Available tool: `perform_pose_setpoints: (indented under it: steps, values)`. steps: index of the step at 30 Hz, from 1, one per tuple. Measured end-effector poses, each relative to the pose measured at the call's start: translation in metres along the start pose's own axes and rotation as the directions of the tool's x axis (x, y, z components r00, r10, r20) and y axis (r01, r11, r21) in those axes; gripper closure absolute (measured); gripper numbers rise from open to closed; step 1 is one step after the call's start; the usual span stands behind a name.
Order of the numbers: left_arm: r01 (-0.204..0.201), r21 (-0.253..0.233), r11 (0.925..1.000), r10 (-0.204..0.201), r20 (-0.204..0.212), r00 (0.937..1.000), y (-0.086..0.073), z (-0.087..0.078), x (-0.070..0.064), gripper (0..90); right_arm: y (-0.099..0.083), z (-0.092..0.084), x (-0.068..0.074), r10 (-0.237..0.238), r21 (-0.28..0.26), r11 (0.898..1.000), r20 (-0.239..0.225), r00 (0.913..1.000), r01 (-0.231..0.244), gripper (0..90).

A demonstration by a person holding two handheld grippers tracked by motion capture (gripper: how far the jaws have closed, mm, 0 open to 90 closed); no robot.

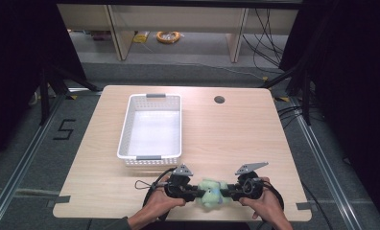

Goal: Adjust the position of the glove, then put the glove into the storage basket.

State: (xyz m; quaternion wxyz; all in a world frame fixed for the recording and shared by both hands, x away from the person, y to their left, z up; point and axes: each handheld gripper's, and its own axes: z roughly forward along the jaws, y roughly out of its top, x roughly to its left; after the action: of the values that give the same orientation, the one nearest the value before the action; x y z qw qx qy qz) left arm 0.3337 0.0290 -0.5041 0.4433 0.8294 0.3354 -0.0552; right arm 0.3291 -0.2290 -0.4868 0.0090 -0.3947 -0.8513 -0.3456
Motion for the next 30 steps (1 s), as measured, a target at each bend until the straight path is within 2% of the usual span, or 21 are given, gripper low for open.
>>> perform_pose_setpoints:
  steps: [3,4,5,6,11,12,13,16,17,18,24,25,26,30]
  values:
    - [0.012,-0.011,0.9999,-0.012,-0.008,0.9999,0.0,-0.001,-0.002,76.4,0.0,-0.003,0.0,-0.004,-0.001,1.0,-0.003,1.0,0.004,71.8]
    - [0.004,-0.001,1.0,-0.004,0.011,0.9999,0.001,-0.002,-0.001,76.4,0.0,-0.003,0.0,-0.003,-0.002,1.0,-0.007,1.0,0.003,71.8]
    - [0.007,-0.008,0.9999,-0.007,-0.003,1.0,0.001,-0.003,-0.002,76.4,0.001,-0.003,0.001,-0.007,-0.013,1.0,-0.003,1.0,0.007,71.8]
    - [0.005,-0.008,1.0,-0.005,0.008,1.0,0.002,-0.004,-0.002,76.4,0.001,-0.005,0.001,-0.012,-0.008,1.0,-0.001,0.9999,0.012,71.8]
    - [0.001,-0.015,0.9999,-0.001,0.01,0.9999,0.004,-0.008,-0.003,76.4,0.004,-0.009,0.002,-0.019,-0.017,1.0,-0.007,0.9998,0.019,71.9]
    - [-0.001,-0.017,0.9999,0.001,-0.002,1.0,0.004,-0.009,-0.003,76.3,0.004,-0.009,0.003,-0.016,-0.021,1.0,-0.009,0.9998,0.015,71.8]
    - [-0.004,-0.02,0.9998,0.004,0.01,0.9999,0.005,-0.011,-0.002,76.3,0.005,-0.009,0.003,-0.017,-0.024,1.0,-0.006,0.9998,0.017,71.8]
    - [0.001,-0.029,0.9996,-0.001,0.009,1.0,0.006,-0.016,-0.003,76.2,0.01,-0.01,0.006,-0.023,-0.026,0.999,-0.013,0.9997,0.023,71.9]
    - [0.002,-0.034,0.9994,-0.003,-0.007,1.0,0.006,-0.018,-0.004,76.2,0.012,-0.011,0.007,-0.024,-0.029,0.999,-0.008,0.9997,0.024,71.9]
    - [0.002,-0.04,0.9992,-0.001,0.005,1.0,0.007,-0.02,-0.003,76.2,0.013,-0.012,0.008,-0.031,-0.028,0.999,-0.007,0.9995,0.031,71.9]
    - [-0.005,-0.055,0.9985,0.005,-0.005,1.0,0.011,-0.031,-0.002,76.1,0.022,-0.017,0.015,-0.047,-0.039,0.998,-0.006,0.9989,0.047,71.9]
    - [-0.001,-0.064,0.9979,0.001,0.004,1.0,0.012,-0.032,-0.002,76.1,0.024,-0.018,0.016,-0.059,-0.046,0.997,0.001,0.9983,0.059,71.9]
    - [-0.01,-0.063,0.998,0.009,-0.013,0.9999,0.014,-0.035,-0.002,76.1,0.027,-0.019,0.016,-0.058,-0.048,0.997,0.001,0.9983,0.058,71.9]
    - [-0.011,-0.075,0.9971,0.01,-0.015,0.9998,0.021,-0.045,0.0,76.1,0.038,-0.021,0.019,-0.086,-0.059,0.994,0.004,0.9962,0.087,71.9]
